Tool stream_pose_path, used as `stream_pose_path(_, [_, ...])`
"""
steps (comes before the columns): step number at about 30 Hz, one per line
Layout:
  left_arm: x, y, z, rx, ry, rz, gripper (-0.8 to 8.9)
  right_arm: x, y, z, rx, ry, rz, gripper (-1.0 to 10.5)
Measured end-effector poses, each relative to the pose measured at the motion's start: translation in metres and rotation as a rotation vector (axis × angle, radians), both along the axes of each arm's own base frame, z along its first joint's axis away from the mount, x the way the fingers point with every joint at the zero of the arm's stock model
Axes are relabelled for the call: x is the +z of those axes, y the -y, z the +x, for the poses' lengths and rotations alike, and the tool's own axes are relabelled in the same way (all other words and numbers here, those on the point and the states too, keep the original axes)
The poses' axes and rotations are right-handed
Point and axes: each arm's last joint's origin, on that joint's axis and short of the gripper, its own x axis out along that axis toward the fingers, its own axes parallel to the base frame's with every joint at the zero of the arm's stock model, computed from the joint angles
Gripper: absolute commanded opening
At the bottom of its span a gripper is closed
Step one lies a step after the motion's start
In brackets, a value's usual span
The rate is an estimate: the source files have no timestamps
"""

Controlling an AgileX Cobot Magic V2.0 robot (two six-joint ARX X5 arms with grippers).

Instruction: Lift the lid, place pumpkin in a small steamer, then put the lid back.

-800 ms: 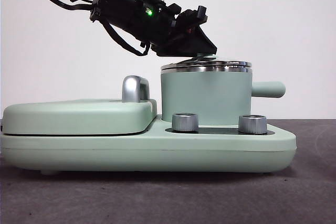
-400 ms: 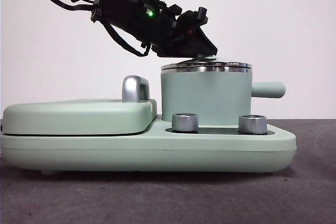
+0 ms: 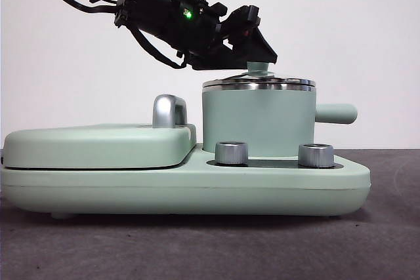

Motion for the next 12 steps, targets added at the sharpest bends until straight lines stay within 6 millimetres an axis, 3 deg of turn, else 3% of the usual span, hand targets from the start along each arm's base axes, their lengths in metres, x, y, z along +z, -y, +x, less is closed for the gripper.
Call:
stream_pose_path(6, [0.015,-0.005,-0.006,0.005,-0.011,-0.018,3.42,0.000,0.000,0.000,0.000,0.000,-0.001,4.3])
stream_pose_path(12, [0.061,-0.027,-0.032,0.028,-0.084,-0.074,3.42,0.000,0.000,0.000,0.000,0.000,-0.001,4.3])
